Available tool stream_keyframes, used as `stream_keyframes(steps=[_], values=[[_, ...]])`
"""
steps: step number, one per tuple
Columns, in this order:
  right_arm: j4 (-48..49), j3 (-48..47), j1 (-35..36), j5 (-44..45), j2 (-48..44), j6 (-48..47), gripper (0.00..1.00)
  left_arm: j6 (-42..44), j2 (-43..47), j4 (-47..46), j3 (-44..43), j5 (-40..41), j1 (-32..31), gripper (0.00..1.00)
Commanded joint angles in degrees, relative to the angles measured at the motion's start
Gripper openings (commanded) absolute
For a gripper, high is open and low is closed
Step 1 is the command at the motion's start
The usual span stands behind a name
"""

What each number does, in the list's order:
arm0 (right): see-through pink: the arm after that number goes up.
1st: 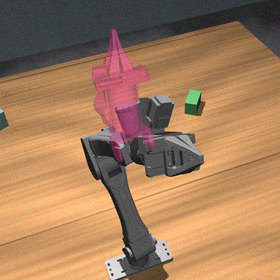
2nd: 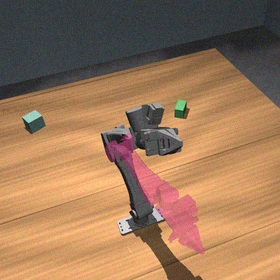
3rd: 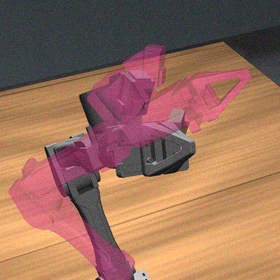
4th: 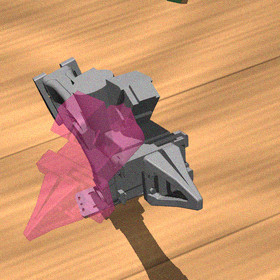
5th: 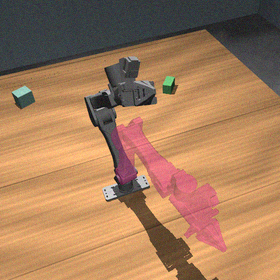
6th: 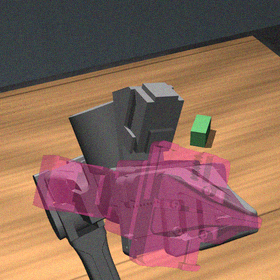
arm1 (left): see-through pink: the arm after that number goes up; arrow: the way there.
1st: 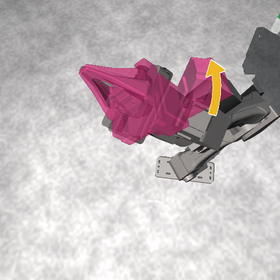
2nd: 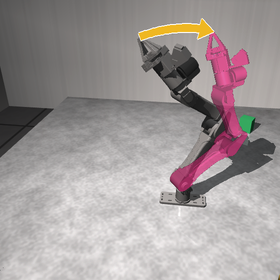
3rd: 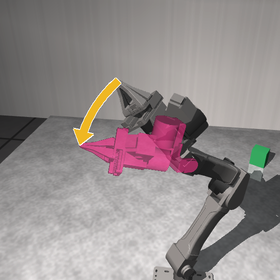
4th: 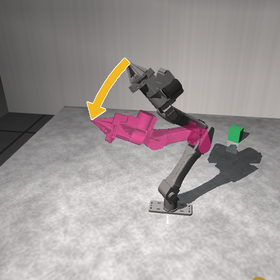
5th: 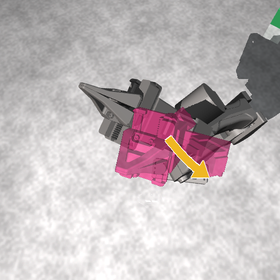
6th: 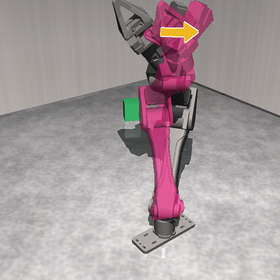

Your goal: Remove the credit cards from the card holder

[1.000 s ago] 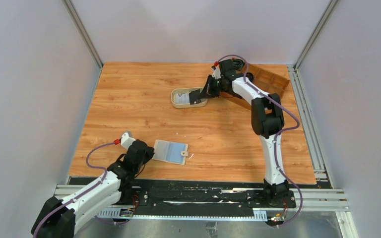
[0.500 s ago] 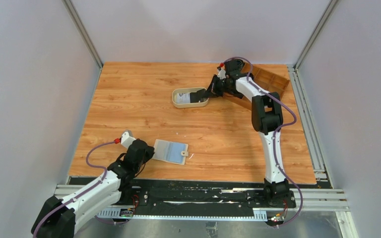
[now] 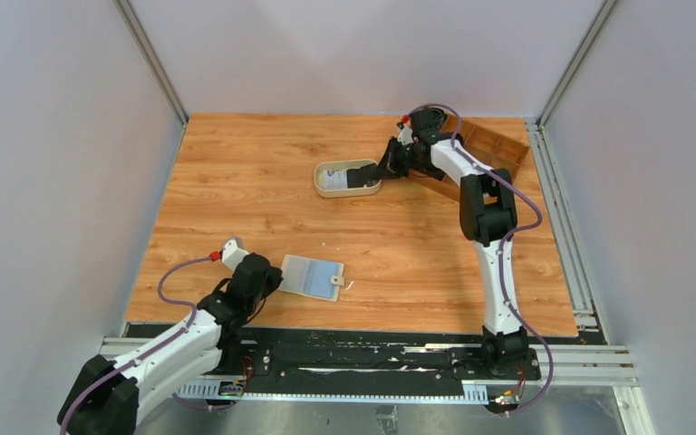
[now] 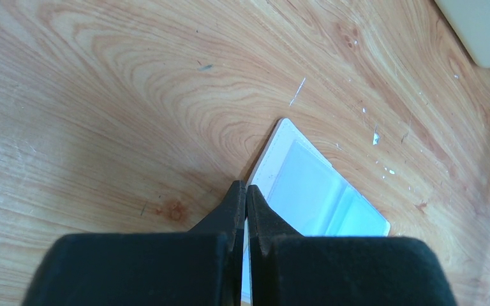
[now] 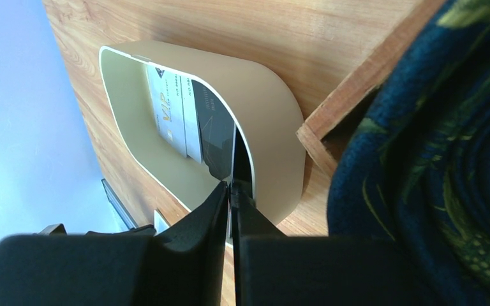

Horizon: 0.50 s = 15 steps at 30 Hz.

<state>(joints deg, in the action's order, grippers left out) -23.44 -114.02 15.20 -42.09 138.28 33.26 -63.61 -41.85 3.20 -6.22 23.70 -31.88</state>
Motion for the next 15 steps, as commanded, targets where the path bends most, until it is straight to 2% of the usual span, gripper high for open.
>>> stream_keyframes(steps=[1,7,13,15], values=[[-4.7,-2.2,-0.1,3.0,-1.7,-2.5,0.14,1.3,0.9,1.6,-1.9,1.7,0.3,0.00],[-9.9,-3.5,-0.1,7.8,-4.1,-5.3,0.38,1.9,1.1,1.9,-1.9,1.7,0.3,0.00],[-19.0,-8.4,0.0,14.9,-5.7,-11.2,0.51,2.1,1.8,2.0,-1.7,1.5,0.3,0.00],[-21.7,-9.9,0.1,17.6,-6.6,-12.7,0.60,2.3,2.0,2.0,-1.9,1.2,0.3,0.00]])
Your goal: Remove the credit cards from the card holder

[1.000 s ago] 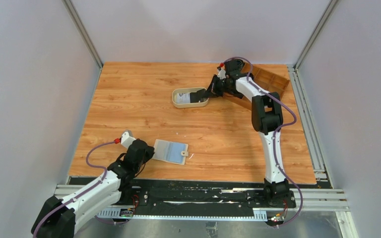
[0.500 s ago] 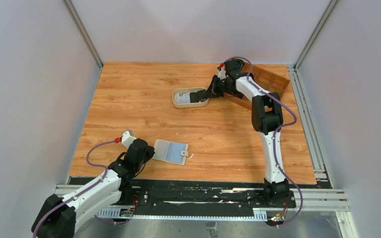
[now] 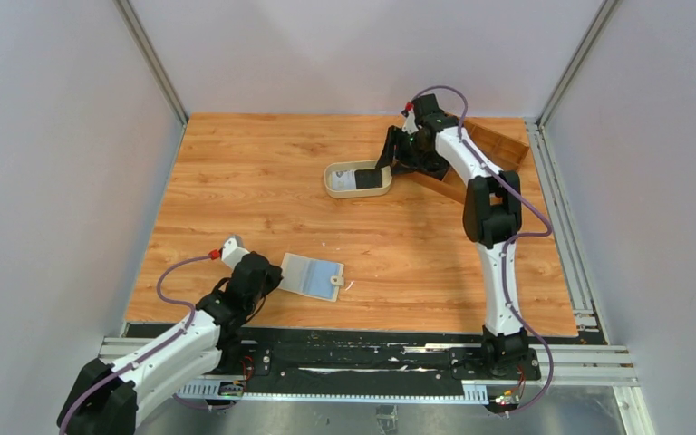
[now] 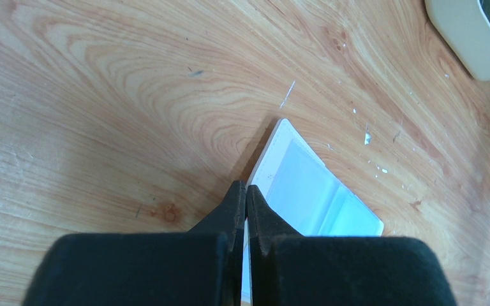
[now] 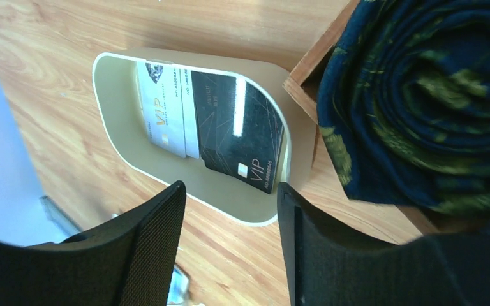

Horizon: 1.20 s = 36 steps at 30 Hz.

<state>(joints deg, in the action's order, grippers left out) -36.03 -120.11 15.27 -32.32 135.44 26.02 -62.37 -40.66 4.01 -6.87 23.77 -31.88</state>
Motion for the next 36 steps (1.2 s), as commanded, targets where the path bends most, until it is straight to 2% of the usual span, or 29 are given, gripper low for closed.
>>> stream_keyframes(steps=[1,7,11,15,19,23,26,30,36], values=[[-10.3,-4.5,0.1,10.2,-4.3,-6.4,0.61,1.2,0.9,1.2,-1.2,1.1,0.3,0.00],[-12.3,-3.2,0.1,18.2,-10.1,-8.4,0.63,2.7,2.0,2.0,-1.9,0.0,0.3,0.00],[-9.2,1.9,0.9,20.0,-17.0,-8.8,0.63,4.9,4.9,2.8,-2.7,-0.5,0.3,0.00],[-5.5,8.6,4.0,25.2,-26.0,-10.5,0.63,7.1,6.7,-0.6,-2.3,-2.4,0.3,0.00],[-3.2,16.1,7.3,28.7,-32.6,-10.5,0.63,8.8,1.7,-6.1,-3.2,-6.4,0.3,0.00],[3.8,29.1,12.6,28.6,-39.6,-10.1,0.63,10.7,-5.6,-9.9,-5.2,-11.2,0.3,0.00],[6.5,35.7,18.0,28.6,-41.2,-8.7,0.63,10.7,-7.1,-11.0,-5.7,-11.6,0.3,0.00],[7.6,39.9,24.8,28.7,-38.8,-5.1,0.63,9.8,-7.0,-10.9,-6.1,-10.8,0.3,0.00],[11.9,45.5,27.9,25.2,-37.8,-0.2,0.61,6.6,-6.5,-10.7,-6.0,-9.7,0.3,0.00]])
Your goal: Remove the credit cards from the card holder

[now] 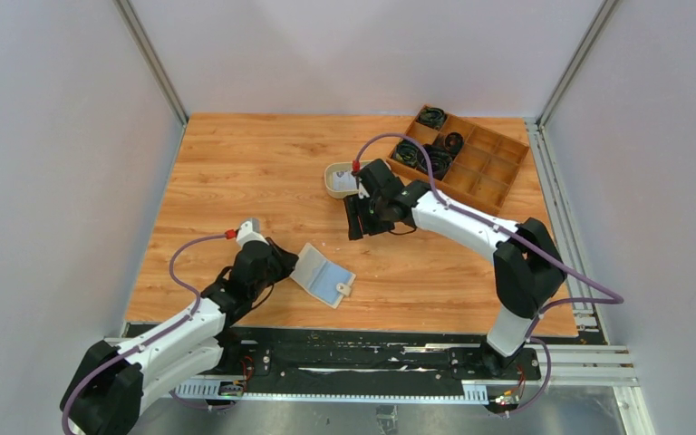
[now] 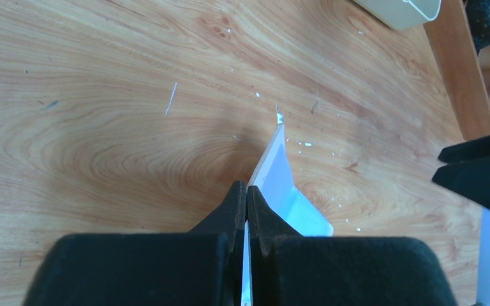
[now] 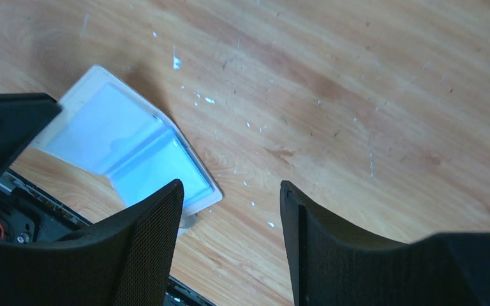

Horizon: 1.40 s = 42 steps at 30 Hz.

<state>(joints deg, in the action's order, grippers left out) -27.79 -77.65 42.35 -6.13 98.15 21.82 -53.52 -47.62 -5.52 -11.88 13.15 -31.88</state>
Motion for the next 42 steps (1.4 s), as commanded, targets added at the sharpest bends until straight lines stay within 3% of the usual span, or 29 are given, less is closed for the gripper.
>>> stream_keyframes(steps=[1,5,8,12,23,33,42], values=[[4.3,3.7,1.0,-1.3,-1.0,4.2,0.61,-3.4,0.7,-0.7,-0.8,1.7,0.3,0.00],[6.5,7.2,1.2,-2.6,-3.7,4.5,0.61,-8.3,2.6,1.8,0.1,4.5,0.3,0.00],[4.4,7.4,1.9,1.9,-4.1,3.5,0.61,-10.6,5.6,6.9,-1.0,8.8,0.3,0.00],[3.1,8.2,2.0,3.9,-4.1,4.3,0.61,-10.2,8.0,14.0,-4.6,14.2,0.3,0.00],[1.7,8.2,2.1,3.1,-1.2,5.5,0.61,-15.5,8.6,22.8,-7.7,25.0,-2.9,0.00],[8.6,10.6,2.4,-6.5,0.4,5.9,0.61,-19.6,-10.0,34.1,-22.0,36.0,-14.7,0.00],[12.4,14.0,2.6,-9.6,0.5,8.4,0.61,-20.0,-13.5,30.1,-21.6,33.0,-15.8,0.00]])
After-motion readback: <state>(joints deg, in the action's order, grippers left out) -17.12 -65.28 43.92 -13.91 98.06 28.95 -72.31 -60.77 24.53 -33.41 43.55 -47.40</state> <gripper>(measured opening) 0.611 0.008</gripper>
